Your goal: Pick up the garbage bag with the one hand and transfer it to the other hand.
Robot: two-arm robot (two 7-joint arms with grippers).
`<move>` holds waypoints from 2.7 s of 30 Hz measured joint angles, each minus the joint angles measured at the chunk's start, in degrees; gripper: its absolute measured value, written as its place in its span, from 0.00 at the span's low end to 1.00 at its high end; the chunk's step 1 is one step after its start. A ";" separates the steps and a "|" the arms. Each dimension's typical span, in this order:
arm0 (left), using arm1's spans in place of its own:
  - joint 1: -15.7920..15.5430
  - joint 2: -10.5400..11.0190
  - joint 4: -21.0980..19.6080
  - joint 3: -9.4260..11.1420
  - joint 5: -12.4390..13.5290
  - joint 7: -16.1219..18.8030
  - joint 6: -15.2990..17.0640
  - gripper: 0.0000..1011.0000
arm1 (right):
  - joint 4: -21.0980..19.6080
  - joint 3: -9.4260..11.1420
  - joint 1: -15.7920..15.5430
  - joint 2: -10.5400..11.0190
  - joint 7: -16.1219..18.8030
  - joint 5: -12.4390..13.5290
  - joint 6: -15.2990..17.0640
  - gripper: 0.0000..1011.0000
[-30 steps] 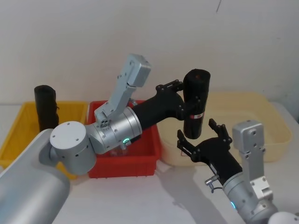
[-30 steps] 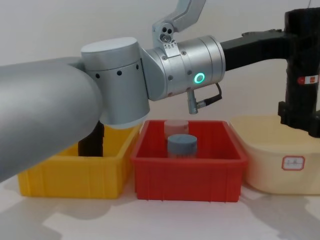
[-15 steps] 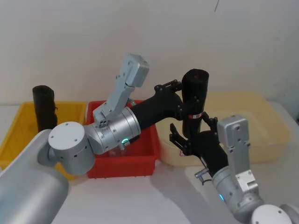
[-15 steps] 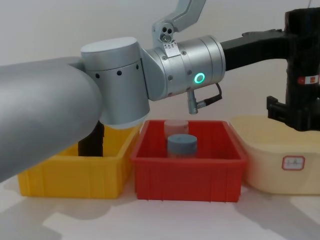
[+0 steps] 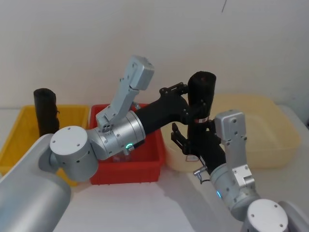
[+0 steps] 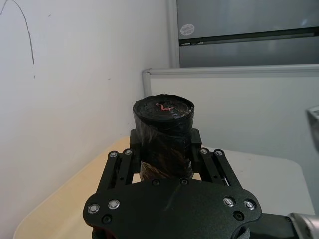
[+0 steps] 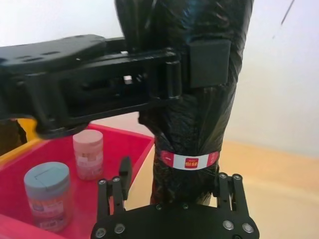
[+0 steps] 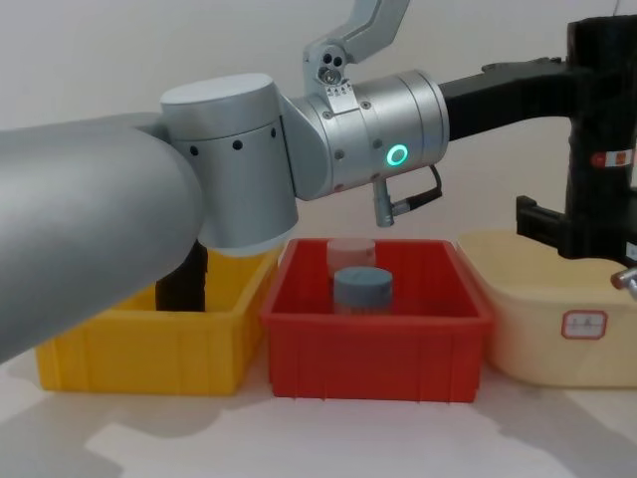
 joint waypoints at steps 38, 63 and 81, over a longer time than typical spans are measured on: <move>-0.01 0.00 0.00 0.00 0.00 0.00 -0.01 0.99 | -1.54 4.60 0.10 -4.16 0.60 3.27 5.54 0.45; 0.00 0.00 0.01 0.00 0.00 0.00 0.00 0.99 | 14.36 11.67 13.22 0.09 -1.63 0.62 11.00 0.45; 0.00 0.00 0.01 0.00 0.00 0.00 0.00 0.99 | 18.32 13.65 16.91 2.60 -0.92 -1.11 11.17 0.89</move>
